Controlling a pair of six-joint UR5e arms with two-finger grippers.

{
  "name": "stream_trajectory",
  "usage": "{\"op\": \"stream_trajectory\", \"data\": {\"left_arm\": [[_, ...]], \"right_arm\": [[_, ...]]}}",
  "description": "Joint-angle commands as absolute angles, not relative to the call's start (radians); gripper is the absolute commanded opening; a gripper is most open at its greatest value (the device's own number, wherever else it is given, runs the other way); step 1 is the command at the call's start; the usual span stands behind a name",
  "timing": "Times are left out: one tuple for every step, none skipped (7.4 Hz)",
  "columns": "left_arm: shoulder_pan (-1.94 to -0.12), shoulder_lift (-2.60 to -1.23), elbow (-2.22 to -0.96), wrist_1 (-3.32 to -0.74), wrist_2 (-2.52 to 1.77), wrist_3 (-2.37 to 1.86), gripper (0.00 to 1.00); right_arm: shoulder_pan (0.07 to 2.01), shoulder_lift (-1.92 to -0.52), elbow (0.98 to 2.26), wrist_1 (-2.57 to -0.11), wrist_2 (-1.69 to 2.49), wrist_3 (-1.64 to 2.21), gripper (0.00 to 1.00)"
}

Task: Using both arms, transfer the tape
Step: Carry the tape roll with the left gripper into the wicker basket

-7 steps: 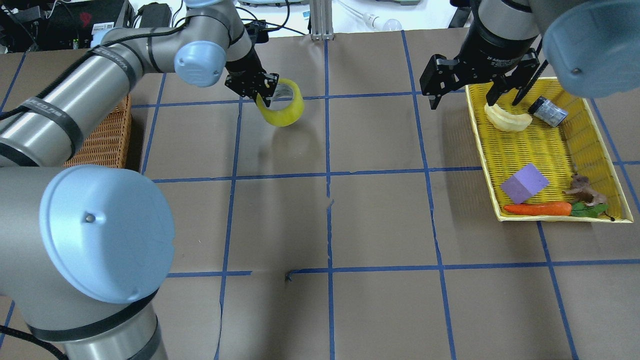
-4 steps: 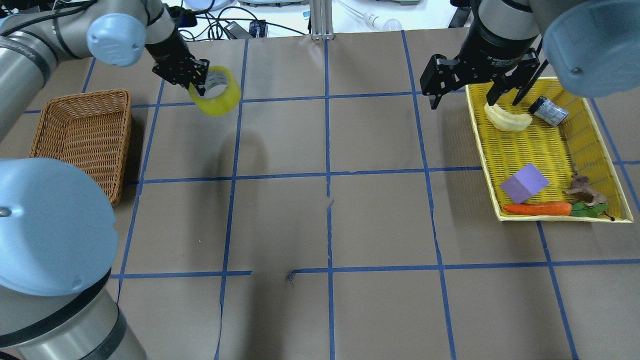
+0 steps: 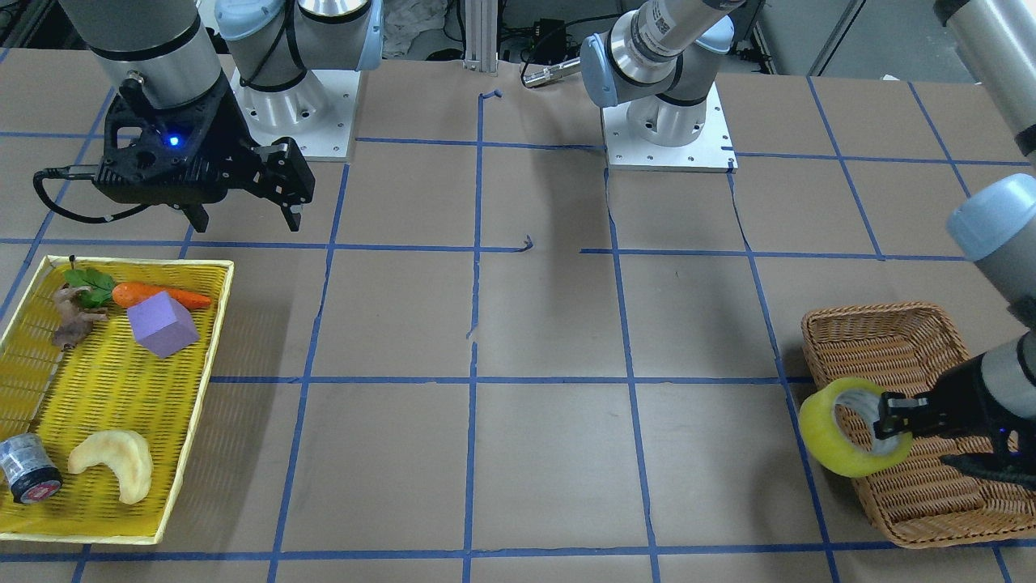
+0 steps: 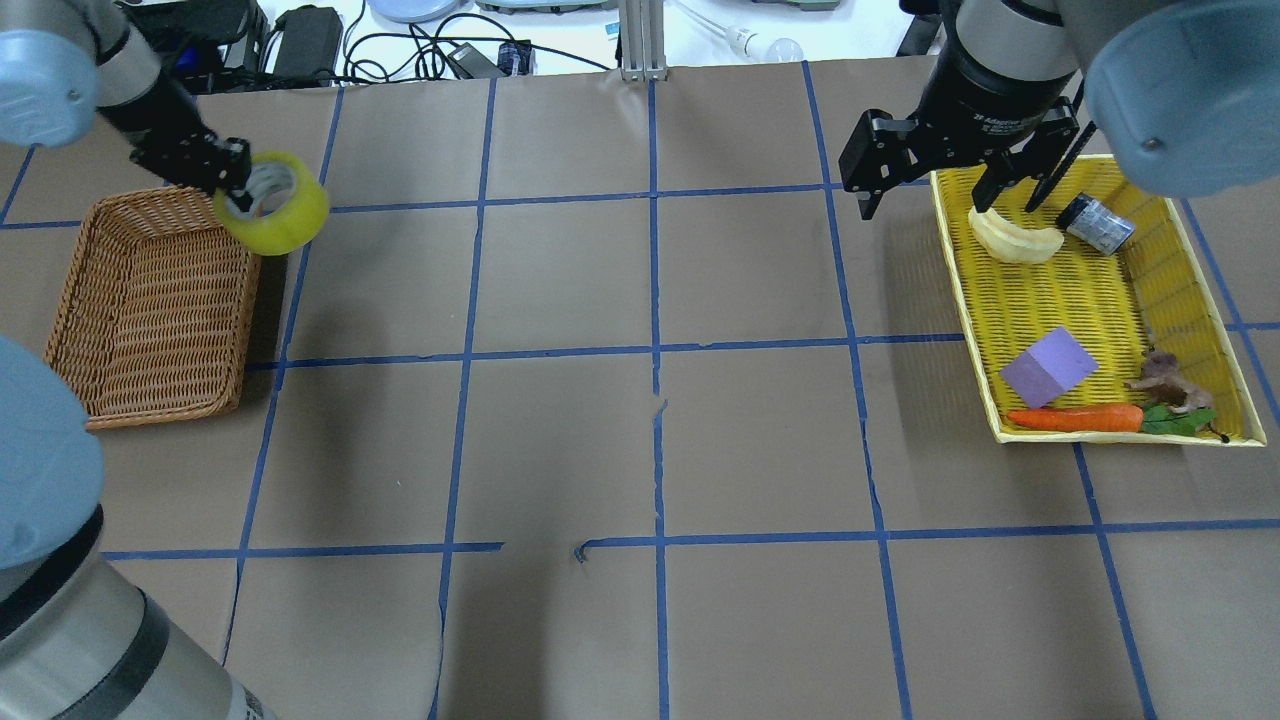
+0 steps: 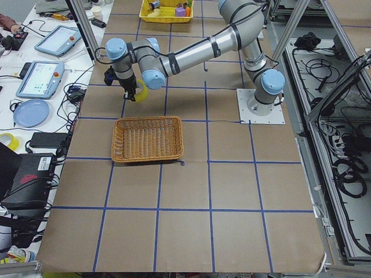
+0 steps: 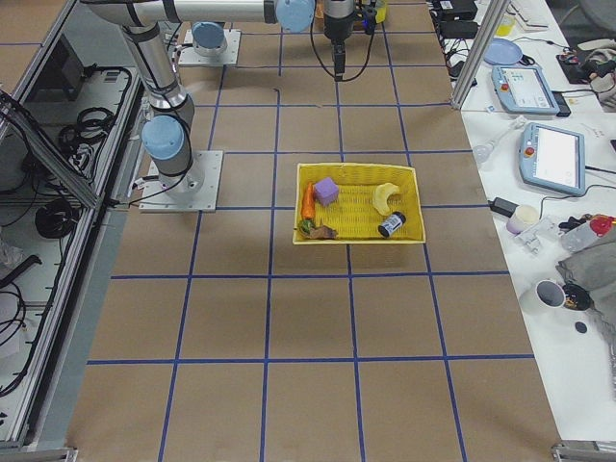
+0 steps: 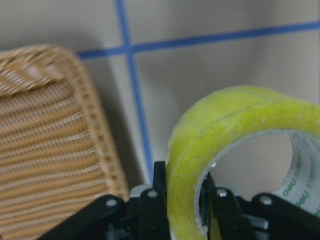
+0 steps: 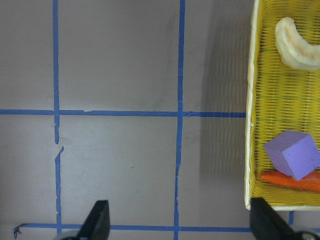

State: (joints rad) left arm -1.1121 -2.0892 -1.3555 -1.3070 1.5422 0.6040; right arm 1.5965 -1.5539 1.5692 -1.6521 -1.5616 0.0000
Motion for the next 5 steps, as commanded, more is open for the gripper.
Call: {"op": "stream_trajectory", "data": {"left_arm": [[-0.941, -2.086, -1.455, -1.166, 1.545, 0.799, 0.00], [-0.922, -2.097, -1.488, -1.101, 1.545, 0.834, 0.00], [-0.917, -2.112, -1.514, -1.057, 1.545, 0.838, 0.00], [-0.917, -2.115, -1.549, -1.045, 1.542, 0.822, 0.09], [-0.917, -2.117, -1.574, -0.967, 1.531, 0.821, 0.61]], "right_arm": [[1.597, -1.554, 1.569, -1.652, -1.562, 0.000, 1.00], [1.597, -1.554, 1.569, -1.652, -1.562, 0.000, 1.00], [1.595, -1.554, 1.569, -1.652, -1.562, 0.000, 1.00], [1.597, -1.554, 1.569, -1.652, -1.562, 0.000, 1.00], [1.595, -1.554, 1.569, -1.652, -1.562, 0.000, 1.00]]}}
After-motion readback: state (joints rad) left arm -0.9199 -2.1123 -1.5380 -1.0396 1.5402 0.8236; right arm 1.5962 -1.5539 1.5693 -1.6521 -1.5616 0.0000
